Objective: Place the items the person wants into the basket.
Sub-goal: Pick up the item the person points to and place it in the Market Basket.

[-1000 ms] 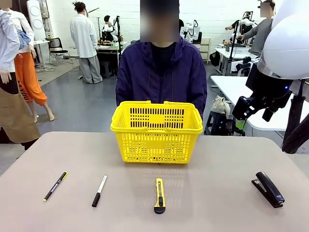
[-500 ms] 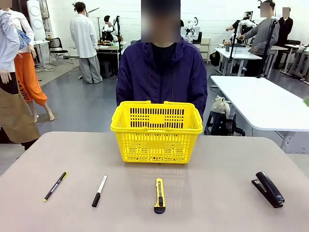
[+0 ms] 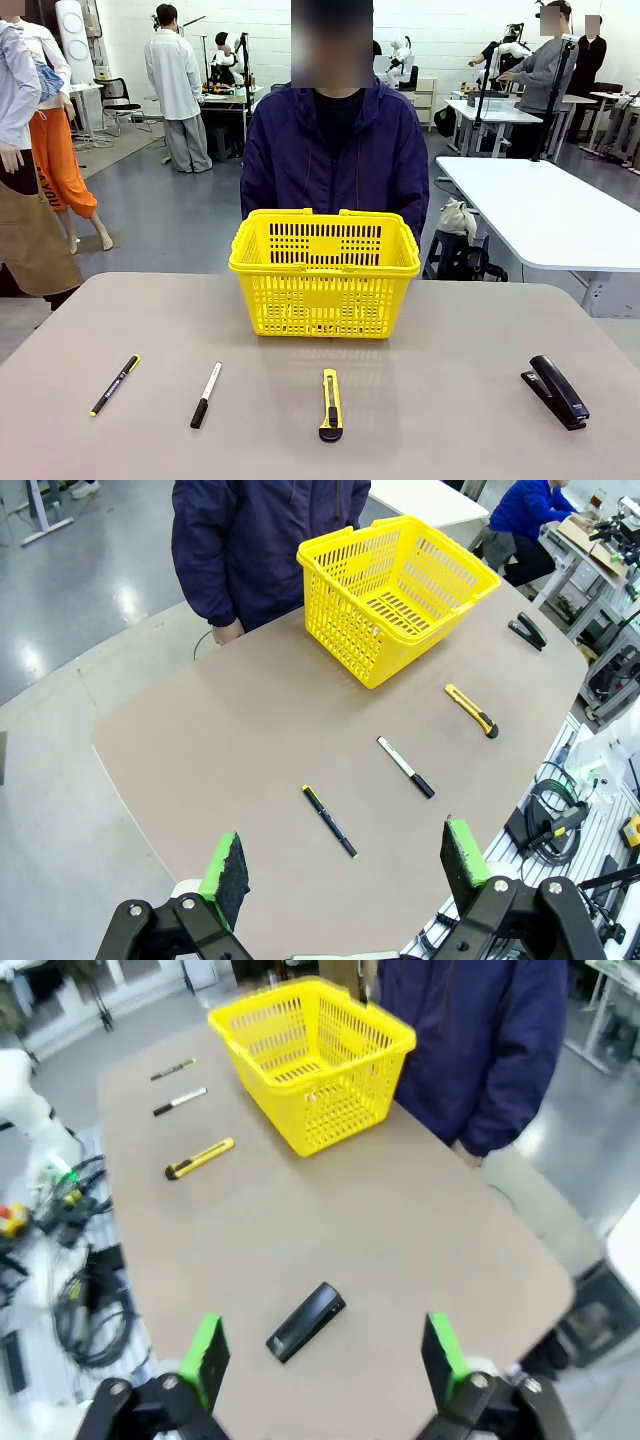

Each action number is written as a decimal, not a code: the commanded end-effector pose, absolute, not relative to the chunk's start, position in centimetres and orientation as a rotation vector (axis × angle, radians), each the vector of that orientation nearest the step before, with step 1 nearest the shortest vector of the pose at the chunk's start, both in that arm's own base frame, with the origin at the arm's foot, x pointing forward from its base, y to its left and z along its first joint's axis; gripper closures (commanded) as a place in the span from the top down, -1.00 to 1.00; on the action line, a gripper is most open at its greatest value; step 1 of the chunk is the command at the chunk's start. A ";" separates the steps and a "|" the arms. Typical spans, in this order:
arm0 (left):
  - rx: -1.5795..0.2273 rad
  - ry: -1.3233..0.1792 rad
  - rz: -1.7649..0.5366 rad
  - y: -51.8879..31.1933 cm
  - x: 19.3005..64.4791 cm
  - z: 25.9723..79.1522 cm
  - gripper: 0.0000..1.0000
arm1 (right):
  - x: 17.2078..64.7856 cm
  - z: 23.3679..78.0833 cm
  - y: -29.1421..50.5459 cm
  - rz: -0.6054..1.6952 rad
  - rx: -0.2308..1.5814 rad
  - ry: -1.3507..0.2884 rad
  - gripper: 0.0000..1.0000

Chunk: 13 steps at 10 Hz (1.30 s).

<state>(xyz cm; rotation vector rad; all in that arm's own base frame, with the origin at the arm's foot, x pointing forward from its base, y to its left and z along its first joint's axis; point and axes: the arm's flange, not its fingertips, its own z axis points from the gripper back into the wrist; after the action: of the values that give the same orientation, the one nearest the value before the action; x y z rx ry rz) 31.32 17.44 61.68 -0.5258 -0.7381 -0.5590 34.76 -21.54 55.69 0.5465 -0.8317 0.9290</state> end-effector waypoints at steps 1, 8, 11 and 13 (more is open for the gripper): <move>-0.538 -0.757 -0.573 17.5 31.3 61.6 1.00 | 34.6 55.7 -23.3 0.916 0.618 -0.882 1.00; -0.538 -0.757 -0.573 17.5 31.3 61.6 1.00 | 33.7 55.3 -24.2 0.889 0.626 -0.908 1.00; -0.538 -0.757 -0.573 17.5 31.3 61.6 1.00 | 33.7 55.3 -24.2 0.889 0.626 -0.908 1.00; -0.538 -0.757 -0.573 17.5 31.3 61.6 1.00 | 33.7 55.3 -24.2 0.889 0.626 -0.908 1.00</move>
<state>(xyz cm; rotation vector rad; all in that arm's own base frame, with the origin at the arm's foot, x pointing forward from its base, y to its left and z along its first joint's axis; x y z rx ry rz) 31.33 17.43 61.68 -0.5258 -0.7379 -0.5591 33.31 -23.99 55.20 0.6171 -0.8774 0.8740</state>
